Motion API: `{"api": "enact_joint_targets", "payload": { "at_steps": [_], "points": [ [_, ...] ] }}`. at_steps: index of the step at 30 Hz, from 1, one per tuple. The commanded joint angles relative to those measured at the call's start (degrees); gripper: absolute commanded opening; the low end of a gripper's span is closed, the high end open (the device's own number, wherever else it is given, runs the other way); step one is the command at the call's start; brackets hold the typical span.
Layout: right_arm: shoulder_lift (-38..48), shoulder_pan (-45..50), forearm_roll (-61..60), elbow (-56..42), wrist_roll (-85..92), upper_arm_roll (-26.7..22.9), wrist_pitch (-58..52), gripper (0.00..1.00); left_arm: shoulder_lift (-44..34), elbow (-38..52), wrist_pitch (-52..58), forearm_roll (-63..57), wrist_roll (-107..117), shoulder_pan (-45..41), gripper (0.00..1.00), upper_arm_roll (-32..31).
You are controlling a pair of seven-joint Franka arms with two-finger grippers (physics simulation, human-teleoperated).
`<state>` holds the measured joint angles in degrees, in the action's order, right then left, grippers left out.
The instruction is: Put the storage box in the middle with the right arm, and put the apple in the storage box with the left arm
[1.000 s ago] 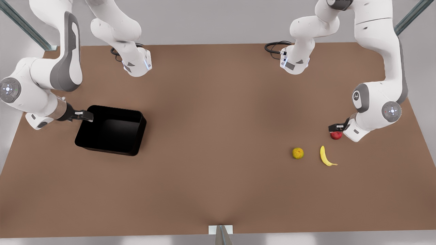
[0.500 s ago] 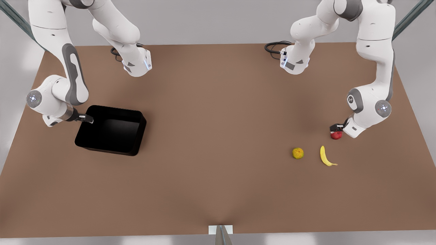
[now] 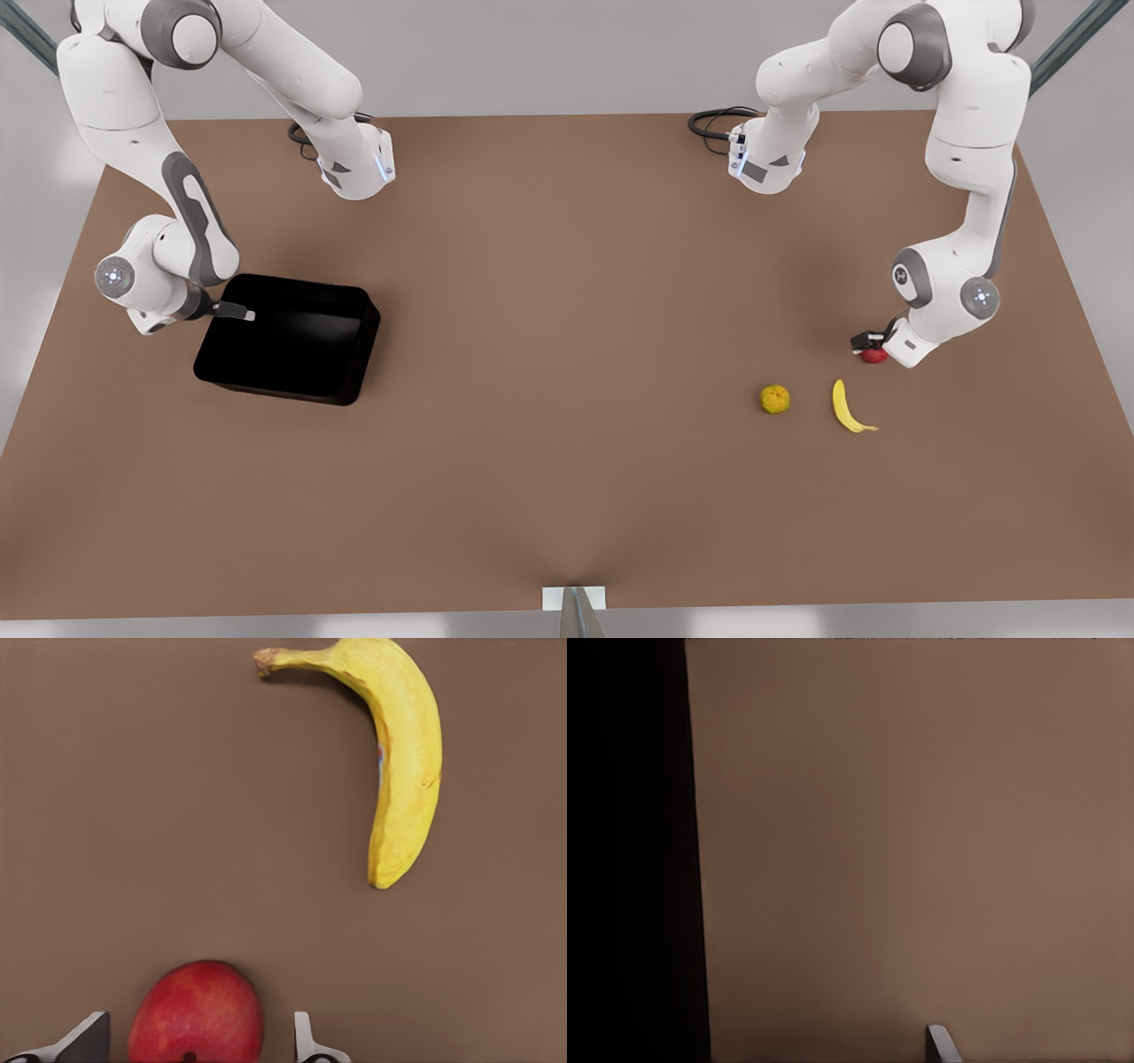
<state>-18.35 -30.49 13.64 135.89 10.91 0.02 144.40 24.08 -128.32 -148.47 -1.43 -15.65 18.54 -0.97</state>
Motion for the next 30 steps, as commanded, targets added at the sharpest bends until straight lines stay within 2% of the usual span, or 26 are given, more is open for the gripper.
{"api": "enact_joint_targets", "payload": {
  "at_steps": [1,10,12,16,19,25,30],
  "points": [
    [0.2,0.1,-4.5,0.0,3.6,0.0,-0.4,0.38,0.2,0.0,-0.2,0.0,0.0,0.0,1.0,0.0],
    [3.1,0.7,-4.9,-0.4,2.6,2.0,-3.2,0.39,1.1,0.1,-0.2,0.0,0.0,0.0,1.0,0.0],
    [2.9,0.7,-4.9,-0.9,2.7,2.0,-3.2,0.21,1.2,0.2,-0.2,0.0,0.0,0.0,1.0,0.0],
    [3.3,1.0,-5.2,-1.9,2.8,2.5,-3.6,0.21,1.8,0.3,-0.2,0.0,0.0,-0.1,0.99,0.0],
    [3.1,1.0,-5.2,-1.9,2.8,2.6,-3.6,0.21,1.8,0.4,-0.2,0.0,0.0,-0.2,0.94,0.0],
    [3.9,1.0,-5.3,-2.0,2.3,3.7,-3.8,0.21,1.6,0.5,-0.2,0.0,0.0,-0.2,0.92,0.0],
    [8.9,0.4,-5.4,-6.5,2.4,7.2,-16.0,0.21,1.6,0.5,-0.2,0.0,0.0,-0.1,0.88,0.0]
  ]
}}
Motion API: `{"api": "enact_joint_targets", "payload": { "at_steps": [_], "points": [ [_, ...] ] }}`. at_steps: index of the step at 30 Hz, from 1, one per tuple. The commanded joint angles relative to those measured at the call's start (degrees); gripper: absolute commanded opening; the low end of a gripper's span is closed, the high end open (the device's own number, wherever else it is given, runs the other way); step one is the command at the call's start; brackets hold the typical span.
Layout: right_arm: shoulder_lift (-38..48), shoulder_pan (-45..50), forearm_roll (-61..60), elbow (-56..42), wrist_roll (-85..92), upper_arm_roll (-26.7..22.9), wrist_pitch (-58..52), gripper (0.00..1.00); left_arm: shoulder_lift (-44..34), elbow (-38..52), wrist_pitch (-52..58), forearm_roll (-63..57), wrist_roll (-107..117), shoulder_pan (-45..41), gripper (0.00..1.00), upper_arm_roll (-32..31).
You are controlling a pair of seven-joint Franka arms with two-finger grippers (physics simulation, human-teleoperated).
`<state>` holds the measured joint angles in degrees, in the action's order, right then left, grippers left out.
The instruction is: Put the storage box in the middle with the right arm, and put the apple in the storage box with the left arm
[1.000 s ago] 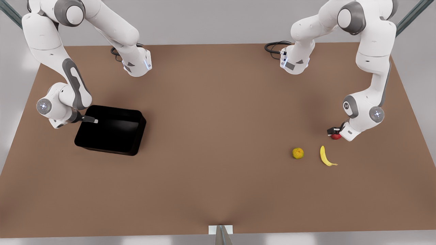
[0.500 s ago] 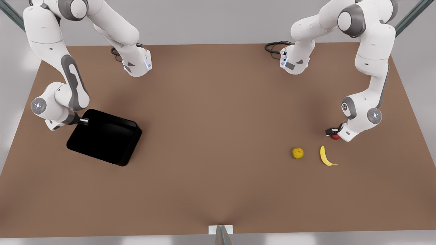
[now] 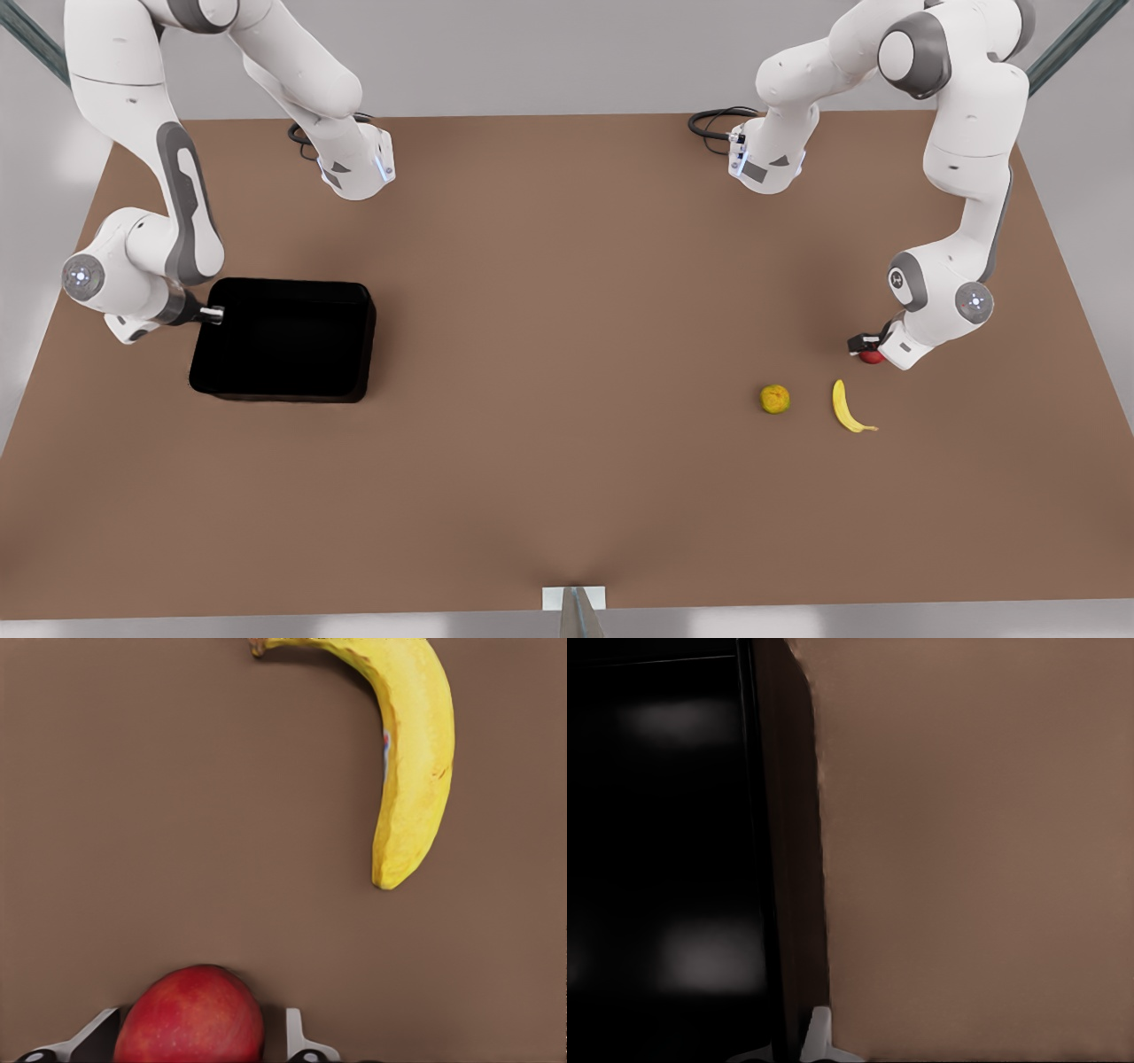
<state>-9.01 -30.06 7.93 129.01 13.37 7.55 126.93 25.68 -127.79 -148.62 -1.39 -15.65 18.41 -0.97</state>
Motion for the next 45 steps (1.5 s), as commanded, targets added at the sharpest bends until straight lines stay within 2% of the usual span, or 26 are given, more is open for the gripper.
{"api": "enact_joint_targets", "payload": {
  "at_steps": [1,5,9,13,20,22,24,28,31,32,36,38,41,43,45],
  "points": [
    [0.3,0.0,0.2,-0.2,-0.2,0.3,-0.5,0.21,0.0,0.1,0.0,0.0,0.0,0.0,0.88,0.0],
    [2.0,0.2,-8.5,-1.0,-1.3,4.1,-3.4,0.21,0.1,0.3,0.0,0.0,0.0,0.0,0.88,0.0],
    [2.2,0.7,-18.8,-1.1,-8.0,16.4,-3.3,0.21,0.1,0.3,0.0,0.0,0.0,0.0,0.79,0.0],
    [2.0,1.3,-22.2,-2.4,-21.9,30.8,-2.8,0.21,0.2,0.4,0.1,0.1,0.0,-0.1,0.74,0.0],
    [-5.5,19.7,-22.4,-12.5,-43.0,30.4,-1.8,0.21,0.7,0.7,0.0,0.1,0.0,-0.2,0.73,0.0],
    [-10.8,21.9,-21.1,-17.0,-43.4,29.9,-0.2,0.21,0.7,0.7,0.0,0.1,0.0,-0.1,0.71,0.0],
    [-17.0,23.2,-14.8,-22.9,-43.3,29.5,0.2,0.21,0.6,0.7,0.0,0.1,0.1,-0.2,0.71,0.0],
    [-22.4,25.6,-10.1,-25.5,-43.2,29.2,2.2,0.21,0.6,0.7,0.1,0.1,0.1,-0.2,0.7,0.0],
    [-24.4,31.0,-9.9,-27.5,-42.7,24.4,2.3,0.21,0.4,0.7,0.2,0.1,0.1,-0.2,0.69,0.0],
    [-24.3,31.4,-9.5,-28.4,-42.7,23.8,2.3,1.0,0.4,0.7,0.2,0.1,0.1,-0.3,0.69,0.0],
    [-22.6,29.8,-8.8,-28.5,-42.7,23.8,0.5,1.0,0.4,0.8,0.2,0.1,0.1,-0.3,0.69,0.0],
    [-19.4,26.7,-8.2,-28.5,-42.6,23.8,-4.1,1.0,-0.1,0.8,0.6,0.1,0.3,-0.3,0.69,0.0],
    [-8.1,17.3,-6.3,-28.0,-40.7,23.8,-17.8,1.0,-1.0,0.8,1.0,0.1,1.1,-0.4,0.69,-0.2],
    [6.2,5.2,-5.8,-24.5,-14.6,23.6,-29.4,1.0,-2.5,0.8,1.9,0.2,2.1,-0.8,0.69,-1.8],
    [7.0,-0.4,-4.9,-30.7,-11.0,23.6,-36.1,1.0,-3.4,1.1,1.9,0.2,4.0,-0.5,0.69,-5.7]
  ]
}}
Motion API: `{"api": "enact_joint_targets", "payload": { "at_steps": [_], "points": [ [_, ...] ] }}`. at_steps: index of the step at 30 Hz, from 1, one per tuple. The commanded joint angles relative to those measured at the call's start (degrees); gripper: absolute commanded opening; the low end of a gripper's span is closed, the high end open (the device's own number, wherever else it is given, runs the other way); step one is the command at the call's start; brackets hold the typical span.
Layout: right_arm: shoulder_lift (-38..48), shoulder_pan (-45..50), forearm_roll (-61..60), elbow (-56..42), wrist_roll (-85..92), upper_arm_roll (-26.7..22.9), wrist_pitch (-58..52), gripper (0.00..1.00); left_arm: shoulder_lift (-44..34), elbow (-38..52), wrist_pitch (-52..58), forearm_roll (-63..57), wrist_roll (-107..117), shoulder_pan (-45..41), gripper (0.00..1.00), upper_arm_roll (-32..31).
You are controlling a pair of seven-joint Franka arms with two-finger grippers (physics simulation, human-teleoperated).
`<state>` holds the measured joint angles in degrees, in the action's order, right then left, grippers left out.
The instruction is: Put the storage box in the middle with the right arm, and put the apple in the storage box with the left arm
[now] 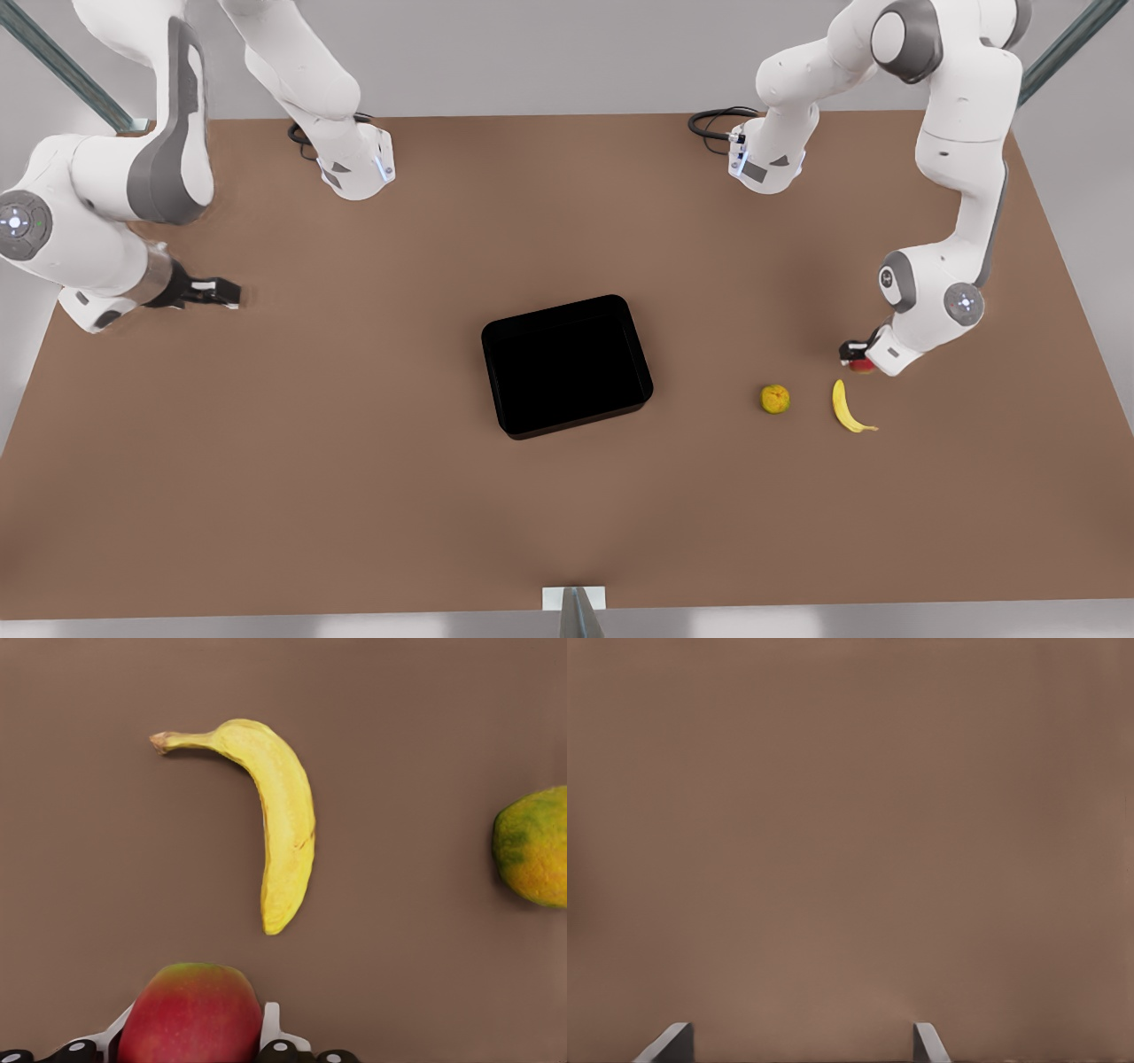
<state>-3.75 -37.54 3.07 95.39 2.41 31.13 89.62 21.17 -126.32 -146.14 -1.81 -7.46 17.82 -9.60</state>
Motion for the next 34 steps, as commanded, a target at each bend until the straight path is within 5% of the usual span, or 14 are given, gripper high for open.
{"api": "enact_joint_targets", "payload": {
  "at_steps": [1,3,5,9,10,11,21,23,24,28,29,30,31,34],
  "points": [
    [-0.2,5.7,0.0,-0.8,0.0,0.0,-0.8,1.0,-0.6,0.2,0.7,0.7,2.3,0.0,0.69,-1.5],
    [-0.6,8.6,0.1,-3.1,0.1,-2.7,-1.3,1.0,-2.4,7.8,12.6,0.6,19.3,-0.2,0.69,-13.0],
    [0.1,30.5,-0.6,-3.9,-0.1,-24.5,-2.0,1.0,-1.2,17.3,17.6,0.1,43.0,-8.1,0.69,-20.2],
    [-0.6,33.5,-0.7,-4.2,0.0,-27.8,-1.3,1.0,10.0,37.4,20.4,-6.1,88.8,-34.8,0.7,-19.7],
    [-0.6,37.4,-1.1,-4.3,0.1,-32.0,-1.4,1.0,11.7,37.6,20.0,-6.7,89.9,-36.9,0.72,-19.2],
    [-0.6,36.2,-2.5,-4.3,0.1,-32.0,-1.3,1.0,12.1,38.0,19.7,-7.2,89.9,-38.6,1.0,-17.1],
    [-7.0,36.0,-2.7,-14.6,0.1,-31.7,-2.5,1.0,12.2,42.8,26.4,-7.3,88.8,-33.9,1.0,-16.1],
    [-7.5,35.6,-2.7,-14.7,0.0,-31.7,-1.8,1.0,11.7,56.2,55.6,-5.2,62.9,-22.9,1.0,-16.9],
    [-8.6,35.9,-2.5,-15.5,-0.6,-31.7,-1.6,1.0,10.6,58.5,61.1,-5.3,49.7,-16.0,1.0,-16.8],
    [-10.3,35.9,-2.7,-17.3,-0.6,-31.7,-1.6,1.0,9.5,59.4,62.4,-5.8,24.3,0.6,1.0,-16.4],
    [-10.3,35.9,-2.6,-17.3,-0.6,-31.7,-1.6,1.0,3.9,57.8,61.9,-6.8,21.5,0.7,1.0,-14.8],
    [-10.3,35.8,-2.7,-17.3,-0.6,-31.7,-1.7,1.0,-5.7,48.7,60.1,-5.3,17.1,-5.5,1.0,-4.8],
    [-10.3,35.8,-2.6,-17.3,-0.6,-31.7,-1.7,1.0,-11.7,41.9,57.9,-4.4,17.1,-8.4,1.0,-2.2],
    [-10.3,36.0,-2.6,-17.3,-0.6,-31.7,-1.8,1.0,-14.0,40.1,57.9,-4.4,17.2,-9.9,1.0,-1.9]
  ]
}}
